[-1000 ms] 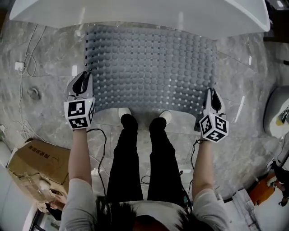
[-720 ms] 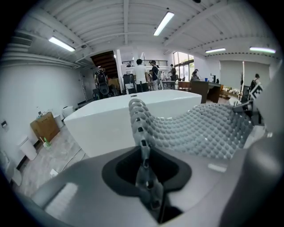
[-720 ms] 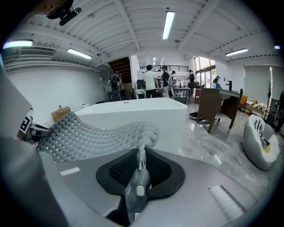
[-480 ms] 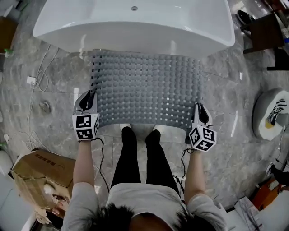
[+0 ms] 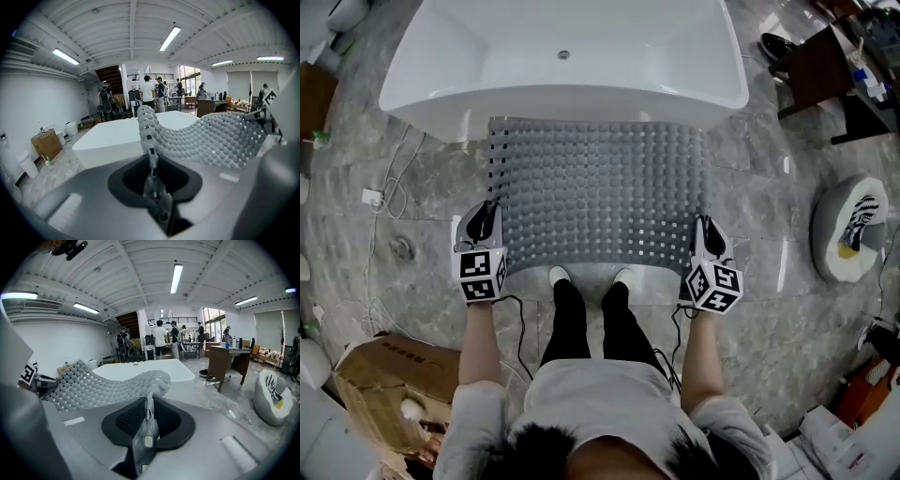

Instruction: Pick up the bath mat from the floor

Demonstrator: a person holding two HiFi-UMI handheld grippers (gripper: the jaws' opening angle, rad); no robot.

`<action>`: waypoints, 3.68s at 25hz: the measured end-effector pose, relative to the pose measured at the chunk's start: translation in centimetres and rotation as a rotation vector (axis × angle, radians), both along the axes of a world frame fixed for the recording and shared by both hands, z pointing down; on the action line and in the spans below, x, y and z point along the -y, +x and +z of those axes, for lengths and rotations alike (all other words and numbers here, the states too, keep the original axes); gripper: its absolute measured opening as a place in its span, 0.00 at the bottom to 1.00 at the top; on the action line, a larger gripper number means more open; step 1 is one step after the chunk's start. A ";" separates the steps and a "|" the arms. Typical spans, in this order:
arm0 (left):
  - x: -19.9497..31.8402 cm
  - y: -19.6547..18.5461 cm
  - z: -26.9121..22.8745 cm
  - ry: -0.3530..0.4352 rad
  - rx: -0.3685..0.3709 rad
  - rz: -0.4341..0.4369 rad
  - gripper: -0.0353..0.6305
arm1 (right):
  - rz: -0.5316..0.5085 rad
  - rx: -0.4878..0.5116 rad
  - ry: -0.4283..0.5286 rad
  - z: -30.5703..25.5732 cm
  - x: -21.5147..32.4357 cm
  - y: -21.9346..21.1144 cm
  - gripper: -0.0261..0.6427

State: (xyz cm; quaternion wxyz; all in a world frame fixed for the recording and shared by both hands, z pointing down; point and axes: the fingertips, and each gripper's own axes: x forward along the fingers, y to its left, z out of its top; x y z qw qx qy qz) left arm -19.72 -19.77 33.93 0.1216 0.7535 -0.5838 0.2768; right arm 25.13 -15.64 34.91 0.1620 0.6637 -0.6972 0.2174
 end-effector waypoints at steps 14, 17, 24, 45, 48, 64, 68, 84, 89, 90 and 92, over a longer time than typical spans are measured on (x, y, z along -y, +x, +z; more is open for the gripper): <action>-1.4 0.8 -10.9 0.157 -0.022 0.002 0.15 | -0.012 -0.022 0.130 -10.7 -1.8 0.7 0.12; -1.9 0.9 -12.7 0.194 -0.025 0.004 0.15 | -0.009 -0.023 0.157 -12.3 -2.4 0.7 0.12; -2.8 0.8 -17.0 0.275 -0.035 0.009 0.15 | -0.001 -0.022 0.225 -16.2 -3.3 0.7 0.12; -2.3 0.7 -26.8 0.499 -0.060 0.005 0.15 | -0.038 -0.097 0.426 -26.3 -2.0 0.5 0.12; -2.1 0.7 -27.9 0.526 -0.070 0.001 0.15 | -0.043 -0.104 0.452 -27.5 -1.6 0.5 0.12; -1.7 0.3 -32.1 0.627 -0.077 -0.013 0.15 | -0.042 -0.085 0.533 -30.7 -0.4 0.7 0.13; -1.6 0.3 -32.1 0.632 -0.080 -0.016 0.15 | -0.048 -0.087 0.540 -30.9 -0.3 0.5 0.13; -1.8 0.4 -32.5 0.642 -0.069 -0.023 0.15 | -0.068 -0.078 0.555 -30.9 -0.3 0.3 0.14; -1.7 0.4 -32.5 0.644 -0.072 -0.023 0.15 | -0.068 -0.078 0.560 -30.9 -0.2 0.2 0.14; -1.7 0.5 -32.5 0.644 -0.072 -0.024 0.15 | -0.068 -0.077 0.560 -30.9 -0.2 0.3 0.14; -1.7 0.5 -32.5 0.645 -0.073 -0.025 0.15 | -0.068 -0.075 0.561 -30.9 -0.2 0.4 0.14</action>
